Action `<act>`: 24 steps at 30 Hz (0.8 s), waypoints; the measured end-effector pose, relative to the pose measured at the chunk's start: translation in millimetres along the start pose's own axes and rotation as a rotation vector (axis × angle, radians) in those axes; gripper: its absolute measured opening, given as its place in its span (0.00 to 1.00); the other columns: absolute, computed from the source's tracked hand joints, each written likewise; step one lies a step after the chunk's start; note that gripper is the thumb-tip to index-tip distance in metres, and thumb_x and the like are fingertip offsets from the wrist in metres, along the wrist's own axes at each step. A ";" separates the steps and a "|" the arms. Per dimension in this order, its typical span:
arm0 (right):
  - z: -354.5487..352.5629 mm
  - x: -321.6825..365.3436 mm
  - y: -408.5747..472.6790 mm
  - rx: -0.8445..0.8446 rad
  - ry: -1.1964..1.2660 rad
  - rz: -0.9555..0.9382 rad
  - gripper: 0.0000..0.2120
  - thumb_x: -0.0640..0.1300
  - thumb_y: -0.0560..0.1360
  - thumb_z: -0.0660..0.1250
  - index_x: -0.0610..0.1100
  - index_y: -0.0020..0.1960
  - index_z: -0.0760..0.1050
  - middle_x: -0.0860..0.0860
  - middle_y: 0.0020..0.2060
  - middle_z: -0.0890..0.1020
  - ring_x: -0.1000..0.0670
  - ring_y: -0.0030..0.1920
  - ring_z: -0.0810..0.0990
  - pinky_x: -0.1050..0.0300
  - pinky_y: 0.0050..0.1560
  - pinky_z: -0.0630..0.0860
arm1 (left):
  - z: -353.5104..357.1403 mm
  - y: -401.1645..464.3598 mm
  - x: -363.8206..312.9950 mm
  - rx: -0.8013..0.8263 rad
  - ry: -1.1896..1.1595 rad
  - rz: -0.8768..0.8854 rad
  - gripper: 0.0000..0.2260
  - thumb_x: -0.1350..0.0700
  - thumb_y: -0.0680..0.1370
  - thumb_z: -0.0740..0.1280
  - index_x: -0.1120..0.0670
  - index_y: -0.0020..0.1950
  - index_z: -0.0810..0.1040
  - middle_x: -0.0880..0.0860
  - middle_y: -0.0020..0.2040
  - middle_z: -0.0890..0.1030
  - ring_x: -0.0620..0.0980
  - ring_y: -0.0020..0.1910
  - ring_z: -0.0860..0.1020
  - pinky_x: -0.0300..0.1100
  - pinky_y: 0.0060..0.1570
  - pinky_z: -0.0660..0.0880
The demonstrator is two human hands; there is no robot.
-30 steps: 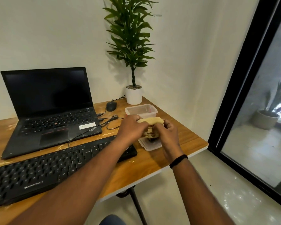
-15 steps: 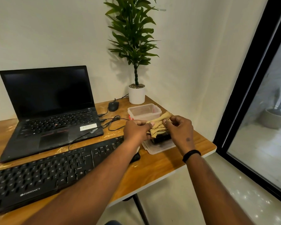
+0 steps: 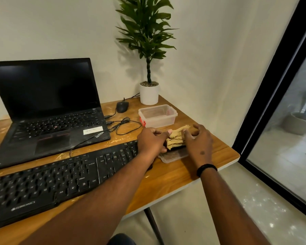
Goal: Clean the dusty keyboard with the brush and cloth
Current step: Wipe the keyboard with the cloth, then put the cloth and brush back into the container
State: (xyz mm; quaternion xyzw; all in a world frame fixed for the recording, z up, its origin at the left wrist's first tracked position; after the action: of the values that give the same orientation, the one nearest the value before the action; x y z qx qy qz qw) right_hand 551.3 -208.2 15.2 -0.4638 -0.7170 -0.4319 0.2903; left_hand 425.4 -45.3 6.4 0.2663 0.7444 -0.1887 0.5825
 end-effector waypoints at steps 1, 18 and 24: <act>-1.5 1.9 -1.3 -0.016 0.007 0.001 0.24 0.53 0.79 0.69 0.45 0.71 0.71 0.46 0.60 0.78 0.48 0.59 0.77 0.54 0.58 0.77 | -1.1 -0.4 -0.3 0.000 -0.003 0.000 0.14 0.47 0.75 0.75 0.56 0.51 0.82 0.51 0.39 0.84 0.48 0.28 0.83 0.38 0.29 0.80; 14.9 114.0 -119.8 -0.019 0.210 -0.478 0.15 0.51 0.75 0.64 0.44 0.57 0.77 0.47 0.54 0.78 0.47 0.56 0.74 0.52 0.53 0.74 | -120.0 -73.7 -3.5 -0.239 0.053 0.363 0.09 0.46 0.77 0.72 0.47 0.54 0.84 0.44 0.50 0.84 0.41 0.48 0.82 0.38 0.47 0.80; 79.0 123.9 -157.3 0.388 -0.076 -0.538 0.17 0.57 0.75 0.66 0.49 0.59 0.78 0.51 0.57 0.76 0.48 0.60 0.71 0.55 0.59 0.68 | -249.1 -139.1 31.1 -0.466 0.351 0.429 0.08 0.47 0.78 0.71 0.49 0.53 0.84 0.43 0.51 0.81 0.40 0.52 0.79 0.36 0.53 0.76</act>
State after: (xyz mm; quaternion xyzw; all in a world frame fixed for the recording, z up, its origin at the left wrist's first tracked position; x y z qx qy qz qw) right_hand 356.3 -117.6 25.1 -0.2096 -0.8929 -0.3309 0.2218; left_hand 143.1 -2.0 34.5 0.3048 0.7831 0.1614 0.5174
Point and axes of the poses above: each hand's wrist, its own y-axis towards the middle knuckle, its own z-axis out of the palm, x = y × z, the point moved 9 cm from there along y, towards the middle knuckle
